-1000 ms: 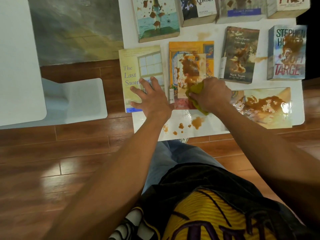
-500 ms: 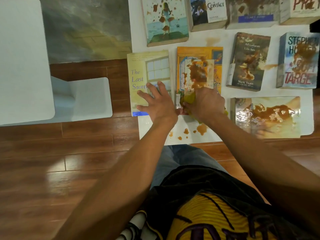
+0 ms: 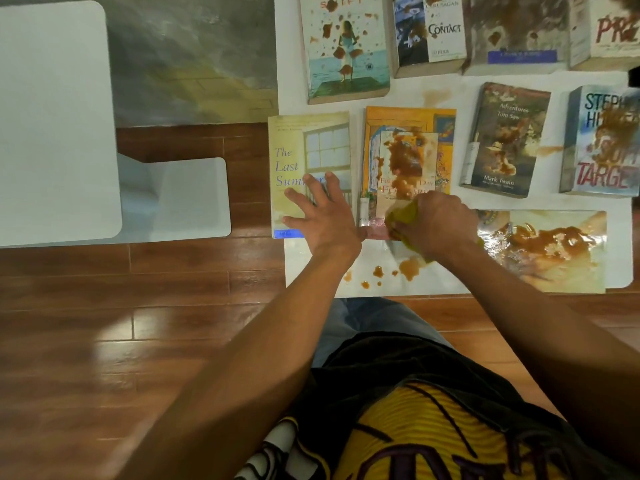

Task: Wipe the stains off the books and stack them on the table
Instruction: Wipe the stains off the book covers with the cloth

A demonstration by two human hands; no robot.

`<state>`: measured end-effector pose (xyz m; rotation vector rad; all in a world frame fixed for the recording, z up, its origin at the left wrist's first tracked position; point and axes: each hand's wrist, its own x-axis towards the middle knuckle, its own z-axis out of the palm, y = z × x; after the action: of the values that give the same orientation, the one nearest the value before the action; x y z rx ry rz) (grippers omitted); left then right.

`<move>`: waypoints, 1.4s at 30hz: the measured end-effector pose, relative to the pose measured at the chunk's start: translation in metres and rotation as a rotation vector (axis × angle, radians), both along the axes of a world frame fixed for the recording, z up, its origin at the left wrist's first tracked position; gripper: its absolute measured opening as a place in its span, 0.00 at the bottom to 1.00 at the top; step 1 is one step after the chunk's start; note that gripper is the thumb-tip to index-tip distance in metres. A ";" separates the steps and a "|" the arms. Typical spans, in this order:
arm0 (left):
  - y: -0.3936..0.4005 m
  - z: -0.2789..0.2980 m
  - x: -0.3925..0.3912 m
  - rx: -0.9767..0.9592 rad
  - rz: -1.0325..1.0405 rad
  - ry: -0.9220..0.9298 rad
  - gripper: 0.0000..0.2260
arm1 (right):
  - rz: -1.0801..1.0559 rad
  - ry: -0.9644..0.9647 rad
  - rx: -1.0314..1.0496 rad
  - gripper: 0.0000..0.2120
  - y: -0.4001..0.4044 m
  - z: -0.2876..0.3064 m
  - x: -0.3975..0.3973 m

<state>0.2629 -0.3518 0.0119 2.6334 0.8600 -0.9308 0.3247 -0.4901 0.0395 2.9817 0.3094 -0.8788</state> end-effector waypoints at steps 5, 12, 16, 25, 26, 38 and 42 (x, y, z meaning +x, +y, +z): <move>0.000 -0.002 -0.001 0.021 0.001 -0.009 0.53 | -0.108 -0.034 -0.014 0.23 0.000 0.001 0.011; -0.001 0.002 0.002 0.010 0.000 0.015 0.54 | -0.116 0.022 0.038 0.21 0.004 0.002 0.006; 0.000 0.000 0.003 -0.011 0.012 0.018 0.54 | -0.199 -0.040 0.027 0.23 -0.005 0.007 0.031; -0.002 -0.001 0.004 0.010 -0.013 0.029 0.54 | -0.163 -0.021 0.018 0.25 -0.010 0.005 0.031; -0.001 0.000 0.004 0.007 -0.012 0.032 0.54 | -0.176 -0.044 0.013 0.26 -0.010 0.006 0.039; 0.000 0.000 0.004 -0.008 0.002 0.031 0.54 | -0.104 -0.151 -0.059 0.31 -0.013 0.002 0.057; -0.003 -0.002 0.003 -0.005 -0.006 0.041 0.55 | -0.058 -0.045 -0.040 0.26 -0.017 -0.002 0.041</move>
<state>0.2657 -0.3550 0.0103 2.6223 0.8587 -0.9898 0.3662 -0.5067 0.0380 2.9828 0.2024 -0.8106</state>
